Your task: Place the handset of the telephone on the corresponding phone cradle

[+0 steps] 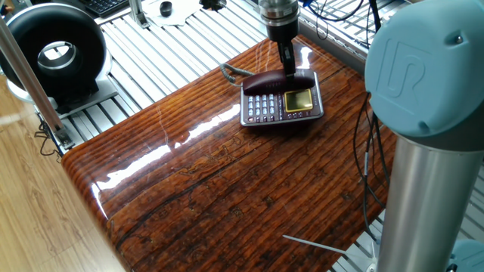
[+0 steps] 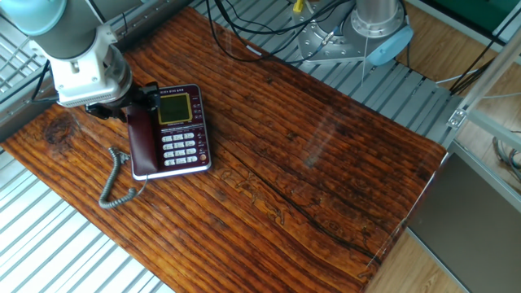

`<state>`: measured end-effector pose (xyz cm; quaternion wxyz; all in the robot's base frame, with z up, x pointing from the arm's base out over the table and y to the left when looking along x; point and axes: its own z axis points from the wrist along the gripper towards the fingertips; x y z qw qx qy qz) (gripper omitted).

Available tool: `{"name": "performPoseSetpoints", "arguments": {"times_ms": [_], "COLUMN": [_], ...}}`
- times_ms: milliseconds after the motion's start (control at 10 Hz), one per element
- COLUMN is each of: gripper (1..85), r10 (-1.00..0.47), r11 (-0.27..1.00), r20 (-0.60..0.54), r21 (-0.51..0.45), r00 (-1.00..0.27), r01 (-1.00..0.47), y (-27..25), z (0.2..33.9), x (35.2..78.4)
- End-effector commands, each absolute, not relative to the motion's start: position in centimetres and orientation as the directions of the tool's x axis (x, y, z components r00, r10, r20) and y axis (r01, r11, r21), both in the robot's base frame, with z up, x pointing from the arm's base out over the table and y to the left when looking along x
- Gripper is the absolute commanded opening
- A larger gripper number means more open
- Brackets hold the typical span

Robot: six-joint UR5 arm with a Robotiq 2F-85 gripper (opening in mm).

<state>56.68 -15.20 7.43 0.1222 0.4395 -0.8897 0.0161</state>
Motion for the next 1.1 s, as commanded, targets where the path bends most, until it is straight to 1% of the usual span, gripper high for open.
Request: {"name": "performPoseSetpoints", "arguments": {"times_ms": [0,300,400,600,800,1000], "gripper": [54.3,61.7,62.7,63.7,63.7,63.3], "r10": [-0.779,-0.787,-0.789,-0.788,-0.767,-0.766], "r11": [0.615,0.606,0.604,0.607,0.632,0.636], "r20": [0.221,0.22,0.215,0.204,0.206,0.196], "r21": [0.089,0.094,0.098,0.101,0.084,0.089], "r00": [-0.587,-0.577,-0.576,-0.581,-0.607,-0.612], "r01": [-0.783,-0.79,-0.791,-0.788,-0.77,-0.767], "y": [-14.9,-15.0,-14.9,-14.6,-14.7,-14.3], "z": [7.6,8.3,8.4,9.2,10.1,11.8], "x": [56.7,56.8,56.9,57.2,57.8,58.9]}}
